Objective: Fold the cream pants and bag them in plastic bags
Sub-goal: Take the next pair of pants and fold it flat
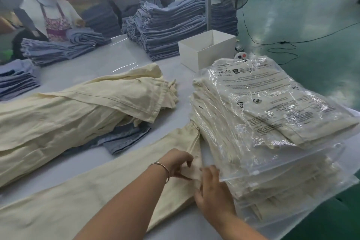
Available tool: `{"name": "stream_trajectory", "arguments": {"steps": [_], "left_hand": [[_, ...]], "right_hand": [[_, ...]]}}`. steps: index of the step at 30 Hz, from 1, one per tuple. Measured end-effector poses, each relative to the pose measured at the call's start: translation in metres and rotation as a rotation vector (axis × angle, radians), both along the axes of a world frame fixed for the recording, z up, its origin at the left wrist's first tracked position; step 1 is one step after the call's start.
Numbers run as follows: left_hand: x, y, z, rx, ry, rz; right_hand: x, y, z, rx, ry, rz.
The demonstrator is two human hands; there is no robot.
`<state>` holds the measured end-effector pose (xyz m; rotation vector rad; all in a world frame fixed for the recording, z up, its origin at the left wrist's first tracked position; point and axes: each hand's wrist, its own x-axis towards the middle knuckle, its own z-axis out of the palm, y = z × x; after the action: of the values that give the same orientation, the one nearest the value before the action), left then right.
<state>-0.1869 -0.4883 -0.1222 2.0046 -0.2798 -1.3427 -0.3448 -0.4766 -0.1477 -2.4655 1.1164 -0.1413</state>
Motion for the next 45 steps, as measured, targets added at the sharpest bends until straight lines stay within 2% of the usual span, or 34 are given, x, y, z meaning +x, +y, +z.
{"name": "stream_trajectory", "arguments": {"steps": [3, 5, 9, 12, 14, 19, 23, 25, 28, 30, 33, 37, 40, 42, 45], "left_hand": [[0.015, 0.024, 0.009, -0.071, 0.206, 0.117], [0.018, 0.036, 0.018, -0.092, 0.268, 0.134], [0.038, 0.073, 0.048, -0.167, 0.181, 0.179], [0.066, 0.129, 0.075, -0.191, 0.045, 0.217], [0.084, 0.177, 0.085, -0.193, -0.068, 0.252], [0.116, 0.313, 0.077, -0.184, -0.202, 0.356], [0.126, 0.396, 0.03, -0.055, -0.35, 0.308], [0.125, 0.423, 0.008, -0.035, -0.335, 0.263], [0.129, 0.44, -0.003, -0.108, -0.192, 0.242], [0.141, 0.437, 0.0, -0.11, -0.183, 0.214], [0.16, 0.427, 0.003, -0.123, -0.275, 0.228], [0.16, 0.422, 0.005, -0.354, -0.3, 0.316], [0.155, 0.427, -0.006, -0.45, -0.45, 0.305], [0.155, 0.429, -0.008, -0.448, -0.526, 0.285], [0.159, 0.428, -0.012, -0.324, -0.6, 0.27]], "right_hand": [[0.018, 0.003, 0.001, 0.006, 0.007, 0.035], [0.035, 0.005, 0.004, 0.001, -0.005, 0.045], [0.073, 0.017, 0.017, 0.051, -0.06, 0.064], [0.112, 0.058, 0.028, 0.116, -0.156, 0.191], [0.135, 0.098, 0.034, 0.087, -0.148, 0.307], [0.185, 0.207, 0.03, 0.01, -0.008, 0.567], [0.205, 0.267, 0.001, -0.043, 0.265, 0.812], [0.206, 0.278, -0.009, -0.097, 0.425, 0.905], [0.206, 0.279, -0.016, -0.114, 0.473, 0.939], [0.205, 0.276, -0.014, -0.105, 0.449, 0.948], [0.202, 0.269, -0.009, -0.131, 0.409, 0.975], [0.191, 0.256, 0.002, -0.119, 0.3, 0.957], [0.178, 0.242, 0.008, -0.205, 0.16, 0.92], [0.175, 0.24, 0.009, -0.229, 0.125, 0.899], [0.172, 0.237, 0.003, -0.326, 0.06, 0.947]]}}
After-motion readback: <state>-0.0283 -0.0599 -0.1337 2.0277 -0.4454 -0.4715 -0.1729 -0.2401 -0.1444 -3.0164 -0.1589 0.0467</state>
